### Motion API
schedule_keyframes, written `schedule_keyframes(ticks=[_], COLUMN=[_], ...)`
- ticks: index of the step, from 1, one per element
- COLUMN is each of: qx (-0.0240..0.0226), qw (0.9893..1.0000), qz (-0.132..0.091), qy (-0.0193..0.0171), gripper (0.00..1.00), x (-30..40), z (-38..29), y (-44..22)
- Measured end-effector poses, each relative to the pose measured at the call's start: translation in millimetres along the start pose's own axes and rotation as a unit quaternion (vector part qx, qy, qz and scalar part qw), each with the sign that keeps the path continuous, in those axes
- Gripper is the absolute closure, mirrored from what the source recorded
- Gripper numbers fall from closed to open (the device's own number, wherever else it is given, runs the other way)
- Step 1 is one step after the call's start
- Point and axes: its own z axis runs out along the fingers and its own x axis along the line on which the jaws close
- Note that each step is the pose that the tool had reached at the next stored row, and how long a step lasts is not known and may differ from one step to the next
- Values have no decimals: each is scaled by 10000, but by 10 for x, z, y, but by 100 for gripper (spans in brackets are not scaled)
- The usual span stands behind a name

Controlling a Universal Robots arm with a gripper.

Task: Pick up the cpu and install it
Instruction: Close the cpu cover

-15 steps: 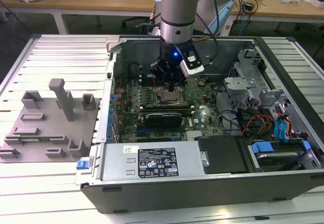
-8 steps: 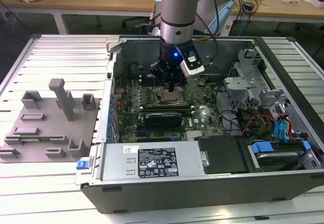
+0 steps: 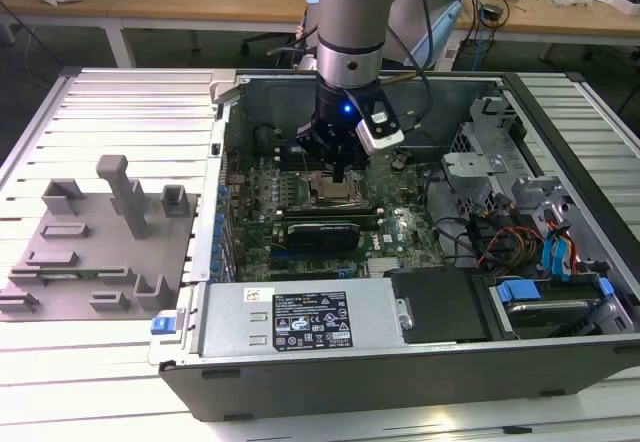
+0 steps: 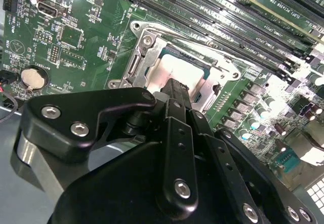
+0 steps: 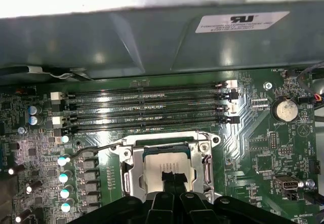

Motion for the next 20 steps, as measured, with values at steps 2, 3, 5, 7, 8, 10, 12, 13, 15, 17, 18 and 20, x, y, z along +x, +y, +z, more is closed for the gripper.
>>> schedule_keyframes(ticks=[2, 3, 5, 7, 8, 10, 12, 13, 15, 17, 18, 20], qx=[-1, -1, -1, -1, -1, -1, -2, -3, -2, -3, -2, -2], qw=[10000, 10000, 10000, 10000, 10000, 10000, 10000, 10000, 10000, 10000, 10000, 10000], qz=[-1, -1, -2, -3, -3, -2, -2, -2, -2, -2, -2, -2], qy=[-1, -1, -6, -11, -13, -16, -24, -25, -26, -26, -26, -26], gripper=[89, 89, 89, 89, 89, 89, 89, 89, 89, 89, 89, 89], x=[6, 13, 46, 84, 99, 133, 182, 195, 205, 232, 248, 265], z=[1, 1, 0, -1, -1, -2, -2, -2, -2, 1, 4, 8], y=[-5, -6, -9, -12, -13, -16, -19, -19, -21, -23, -24, -25])
